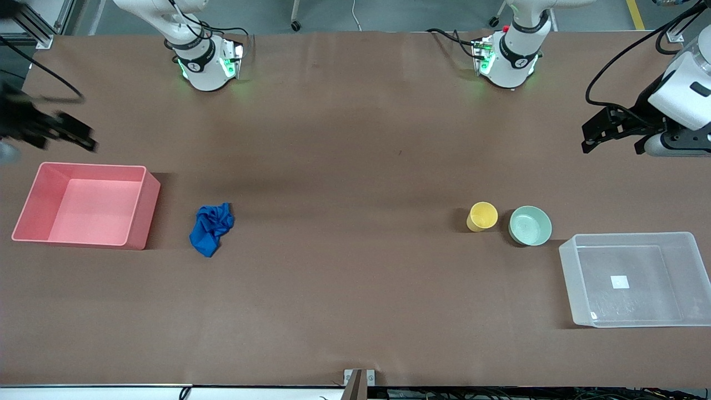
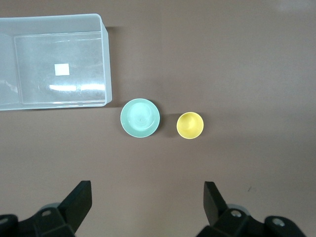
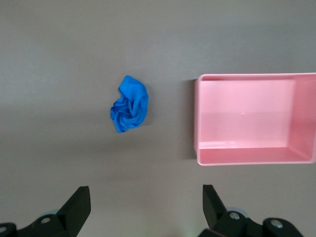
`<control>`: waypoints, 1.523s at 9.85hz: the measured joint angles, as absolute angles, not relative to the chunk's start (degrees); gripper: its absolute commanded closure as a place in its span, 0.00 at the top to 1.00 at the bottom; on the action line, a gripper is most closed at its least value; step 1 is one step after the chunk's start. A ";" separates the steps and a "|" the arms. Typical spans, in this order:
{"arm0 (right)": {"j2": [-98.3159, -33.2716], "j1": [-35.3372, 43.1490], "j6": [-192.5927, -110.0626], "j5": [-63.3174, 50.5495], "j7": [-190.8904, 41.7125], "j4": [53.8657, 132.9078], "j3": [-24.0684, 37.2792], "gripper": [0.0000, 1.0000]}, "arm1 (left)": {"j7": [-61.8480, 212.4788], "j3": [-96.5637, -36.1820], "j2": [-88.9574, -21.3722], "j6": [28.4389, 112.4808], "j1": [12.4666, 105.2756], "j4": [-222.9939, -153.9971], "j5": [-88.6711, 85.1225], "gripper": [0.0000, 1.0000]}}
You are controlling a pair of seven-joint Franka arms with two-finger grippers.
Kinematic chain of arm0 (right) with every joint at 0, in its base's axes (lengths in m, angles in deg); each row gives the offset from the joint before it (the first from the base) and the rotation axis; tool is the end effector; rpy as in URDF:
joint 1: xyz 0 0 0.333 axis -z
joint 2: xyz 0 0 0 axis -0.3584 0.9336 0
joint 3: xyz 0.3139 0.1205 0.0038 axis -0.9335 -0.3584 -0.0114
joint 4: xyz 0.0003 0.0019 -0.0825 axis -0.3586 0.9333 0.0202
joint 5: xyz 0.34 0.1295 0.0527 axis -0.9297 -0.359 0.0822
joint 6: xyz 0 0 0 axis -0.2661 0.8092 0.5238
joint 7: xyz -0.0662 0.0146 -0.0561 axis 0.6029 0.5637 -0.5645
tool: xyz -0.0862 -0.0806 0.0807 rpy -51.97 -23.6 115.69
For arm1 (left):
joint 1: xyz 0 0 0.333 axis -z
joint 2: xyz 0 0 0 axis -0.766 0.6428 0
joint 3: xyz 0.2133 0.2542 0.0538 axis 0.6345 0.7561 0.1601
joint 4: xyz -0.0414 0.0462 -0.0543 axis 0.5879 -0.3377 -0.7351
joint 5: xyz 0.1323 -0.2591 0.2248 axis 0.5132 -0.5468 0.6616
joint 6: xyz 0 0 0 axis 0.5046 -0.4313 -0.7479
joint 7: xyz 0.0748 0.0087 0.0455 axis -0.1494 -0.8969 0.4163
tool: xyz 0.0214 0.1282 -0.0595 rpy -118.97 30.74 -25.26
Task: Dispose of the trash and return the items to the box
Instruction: 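Reach the right gripper to the blue cloth while the left gripper reaches the bowl, then drop the cloth into the pink bin while the left gripper grasps the bowl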
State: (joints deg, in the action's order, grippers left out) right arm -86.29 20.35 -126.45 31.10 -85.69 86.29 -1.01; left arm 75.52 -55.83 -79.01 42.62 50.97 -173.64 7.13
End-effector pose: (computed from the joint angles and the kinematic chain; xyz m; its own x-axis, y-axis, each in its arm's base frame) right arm 0.5408 0.0248 0.5680 0.9958 -0.0567 -0.0726 -0.0557 -0.9983 0.0154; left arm 0.5337 -0.0802 0.6322 0.9984 -0.0347 0.0448 -0.0353 -0.9993 0.0109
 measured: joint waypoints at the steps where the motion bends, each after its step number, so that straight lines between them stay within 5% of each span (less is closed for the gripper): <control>1: -84.08 19.05 -133.47 31.38 -86.94 91.26 -1.22 1.00 | 75.52 -55.81 -78.81 42.62 50.96 -173.70 7.13 1.00; 5: -75.90 15.82 -162.80 33.32 -89.31 110.01 -1.31 1.00 | 75.53 -55.68 -76.36 45.96 50.00 -176.21 7.13 1.00; 9: -68.19 15.74 -184.27 34.38 -89.33 119.36 -1.26 0.93 | 75.29 -55.59 -75.12 62.30 47.00 -190.72 7.13 0.99; 11: -65.10 15.77 -188.59 34.38 -89.35 119.88 -1.16 0.47 | 74.02 -55.57 -74.31 72.37 45.92 -199.15 7.13 0.98; 13: -63.92 15.90 -191.85 34.37 -89.60 119.88 -0.91 0.16 | 71.03 -55.52 -72.92 82.55 42.62 -206.19 7.13 0.98; 15: -62.78 16.49 -194.57 34.35 -91.88 119.90 -0.54 0.01 | 69.90 -55.45 -70.81 93.42 40.00 -213.09 7.13 0.98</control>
